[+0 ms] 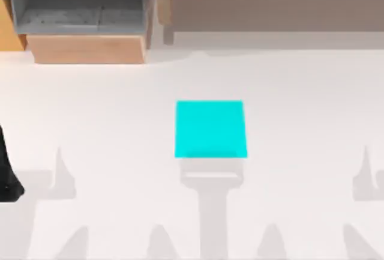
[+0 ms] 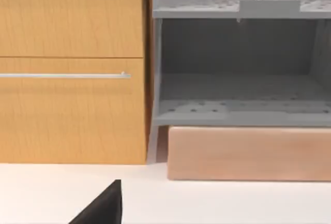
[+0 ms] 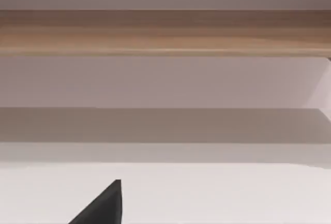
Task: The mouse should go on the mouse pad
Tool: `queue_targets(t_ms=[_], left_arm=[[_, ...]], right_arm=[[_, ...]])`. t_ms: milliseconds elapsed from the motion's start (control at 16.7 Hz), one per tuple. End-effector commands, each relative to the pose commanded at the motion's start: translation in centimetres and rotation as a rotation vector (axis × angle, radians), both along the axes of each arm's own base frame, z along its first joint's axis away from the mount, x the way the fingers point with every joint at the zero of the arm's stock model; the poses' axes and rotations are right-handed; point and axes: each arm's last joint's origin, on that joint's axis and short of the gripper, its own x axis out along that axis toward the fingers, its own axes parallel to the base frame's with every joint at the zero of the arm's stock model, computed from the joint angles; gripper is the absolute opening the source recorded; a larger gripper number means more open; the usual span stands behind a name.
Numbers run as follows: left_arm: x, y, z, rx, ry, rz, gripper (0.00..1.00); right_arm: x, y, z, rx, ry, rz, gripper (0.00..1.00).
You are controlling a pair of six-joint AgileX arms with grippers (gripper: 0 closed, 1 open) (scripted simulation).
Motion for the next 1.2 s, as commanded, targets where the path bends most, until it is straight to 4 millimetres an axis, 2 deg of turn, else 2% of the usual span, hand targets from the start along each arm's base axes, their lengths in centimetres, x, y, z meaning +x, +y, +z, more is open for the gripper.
queue_targets(t_ms=[180,300,540,780,1020,1200], left_arm=[[0.0,0.0,0.0,0.0,0.0,0.0,1.0],[0.0,0.0,0.0,0.0,0.0,0.0,1.0],[0.0,0.0,0.0,0.0,0.0,0.0,1.0],[0.0,0.0,0.0,0.0,0.0,0.0,1.0],[0.0,0.0,0.0,0.0,0.0,0.0,1.0],[0.0,0.0,0.0,0.0,0.0,0.0,1.0]], right_arm=[[0.0,-0.1,0.2,0.004,0.01,-0.007,1.0],[0.1,-0.3,1.1,0.02,0.057,-0.036,1.0],[1.0,-1.4,3.6,0.096,0.274,-0.135,1.0],[3.9,-3.5,5.1,0.236,0.649,-0.286,1.0],[7.6,-6.7,4.7,0.417,1.04,-0.458,1.0],[9.8,-9.4,4.3,0.544,1.247,-0.571,1.0]])
